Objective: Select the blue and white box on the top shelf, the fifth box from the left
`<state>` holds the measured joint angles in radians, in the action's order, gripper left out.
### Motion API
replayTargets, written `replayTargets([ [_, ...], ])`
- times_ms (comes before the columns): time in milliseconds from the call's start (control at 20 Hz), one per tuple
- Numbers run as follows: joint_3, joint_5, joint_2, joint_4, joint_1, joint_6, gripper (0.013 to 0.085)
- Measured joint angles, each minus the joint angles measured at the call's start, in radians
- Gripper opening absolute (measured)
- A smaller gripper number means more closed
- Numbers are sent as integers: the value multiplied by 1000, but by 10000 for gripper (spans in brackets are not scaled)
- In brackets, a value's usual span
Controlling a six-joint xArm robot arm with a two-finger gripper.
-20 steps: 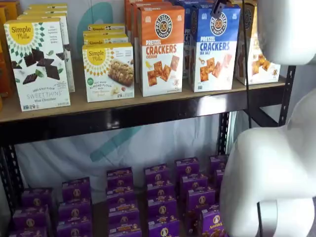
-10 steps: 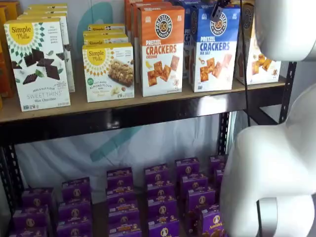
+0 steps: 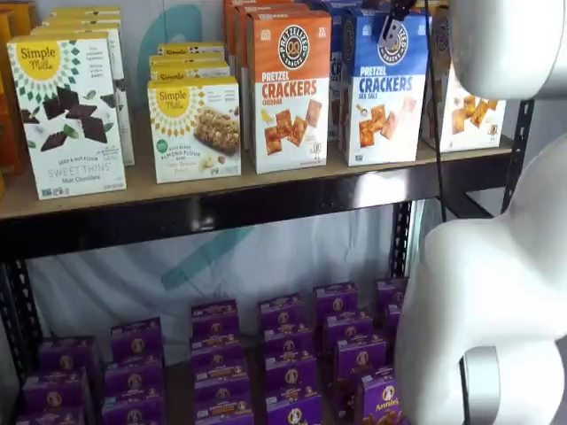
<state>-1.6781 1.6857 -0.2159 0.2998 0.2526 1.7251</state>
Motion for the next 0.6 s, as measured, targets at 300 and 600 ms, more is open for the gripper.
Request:
replayTargets([
  [300, -22, 29, 19, -46, -33, -18, 850],
  [600, -27, 40, 27, -44, -39, -25, 850],
])
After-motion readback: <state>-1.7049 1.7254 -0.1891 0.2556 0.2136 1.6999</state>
